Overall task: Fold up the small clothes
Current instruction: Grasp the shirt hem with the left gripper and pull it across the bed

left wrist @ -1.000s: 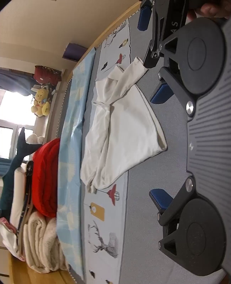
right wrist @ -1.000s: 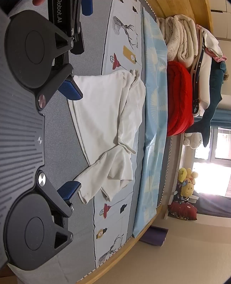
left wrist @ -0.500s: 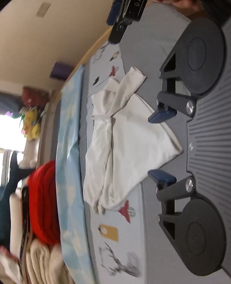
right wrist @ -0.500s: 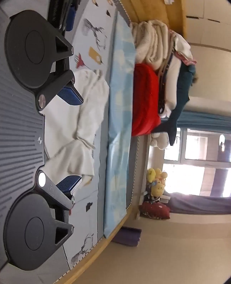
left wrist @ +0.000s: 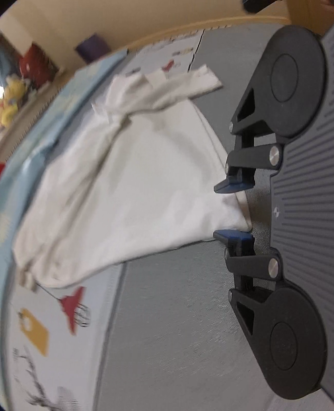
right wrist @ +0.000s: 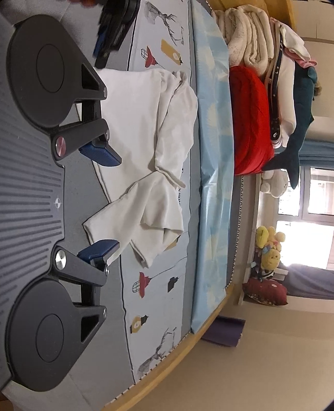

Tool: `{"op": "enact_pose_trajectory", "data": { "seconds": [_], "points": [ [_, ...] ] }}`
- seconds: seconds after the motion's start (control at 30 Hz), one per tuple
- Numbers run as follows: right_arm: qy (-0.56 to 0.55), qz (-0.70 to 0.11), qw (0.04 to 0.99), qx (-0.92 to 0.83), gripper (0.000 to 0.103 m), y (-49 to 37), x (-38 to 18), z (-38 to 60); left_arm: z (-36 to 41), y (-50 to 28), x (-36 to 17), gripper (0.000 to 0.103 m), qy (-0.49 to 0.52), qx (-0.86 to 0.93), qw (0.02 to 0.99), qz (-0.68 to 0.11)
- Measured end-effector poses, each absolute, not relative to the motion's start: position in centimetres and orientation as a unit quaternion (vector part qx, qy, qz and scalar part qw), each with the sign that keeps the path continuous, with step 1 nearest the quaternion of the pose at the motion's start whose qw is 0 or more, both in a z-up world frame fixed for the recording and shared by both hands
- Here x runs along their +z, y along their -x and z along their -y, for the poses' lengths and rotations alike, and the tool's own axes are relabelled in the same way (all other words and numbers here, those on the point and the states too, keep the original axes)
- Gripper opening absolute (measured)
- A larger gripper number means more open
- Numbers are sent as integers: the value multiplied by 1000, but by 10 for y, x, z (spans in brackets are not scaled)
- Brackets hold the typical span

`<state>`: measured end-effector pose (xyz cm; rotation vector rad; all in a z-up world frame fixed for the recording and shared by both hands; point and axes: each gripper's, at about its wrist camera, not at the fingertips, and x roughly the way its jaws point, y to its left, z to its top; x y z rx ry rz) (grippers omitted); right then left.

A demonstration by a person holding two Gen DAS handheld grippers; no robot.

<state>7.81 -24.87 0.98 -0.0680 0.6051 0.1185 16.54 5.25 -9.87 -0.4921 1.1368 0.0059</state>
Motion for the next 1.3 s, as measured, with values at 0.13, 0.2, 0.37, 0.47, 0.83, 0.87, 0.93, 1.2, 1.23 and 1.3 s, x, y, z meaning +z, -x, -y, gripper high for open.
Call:
{"op": "enact_pose_trajectory", "data": {
  "seconds": [0.13, 0.2, 0.37, 0.47, 0.83, 0.87, 0.93, 1.2, 1.23, 1.3],
  "points": [
    [48, -303, 951, 48, 64, -81, 11, 260, -43, -171, -115, 37, 208, 29, 812, -545],
    [47, -310, 949, 43, 65, -81, 11, 265, -36, -169, -114, 27, 180, 21, 825, -535],
    [43, -324, 945, 28, 65, -80, 7, 275, -35, -149, -99, 6, 134, -7, 838, -529],
    [40, -332, 942, 28, 64, -78, 6, 277, -49, -130, -79, 6, 121, -28, 844, -521],
    [12, -345, 938, 17, 41, -75, 3, 264, -142, -58, -60, 0, 12, -69, 803, -592],
    [12, -351, 936, 17, 41, -76, -1, 261, -152, -55, -54, 0, 30, -66, 809, -583],
    [11, -360, 933, 16, 41, -80, -6, 255, -167, -53, -49, 1, 71, -61, 820, -565],
    [15, -369, 929, 22, 42, -93, -12, 222, -140, -97, -51, 18, 168, -74, 821, -540],
    [15, -369, 929, 24, 42, -94, -13, 221, -132, -105, -53, 24, 180, -74, 819, -540],
    [13, -371, 928, 26, 42, -97, -13, 222, -117, -119, -60, 36, 197, -69, 813, -543]
  ]
}}
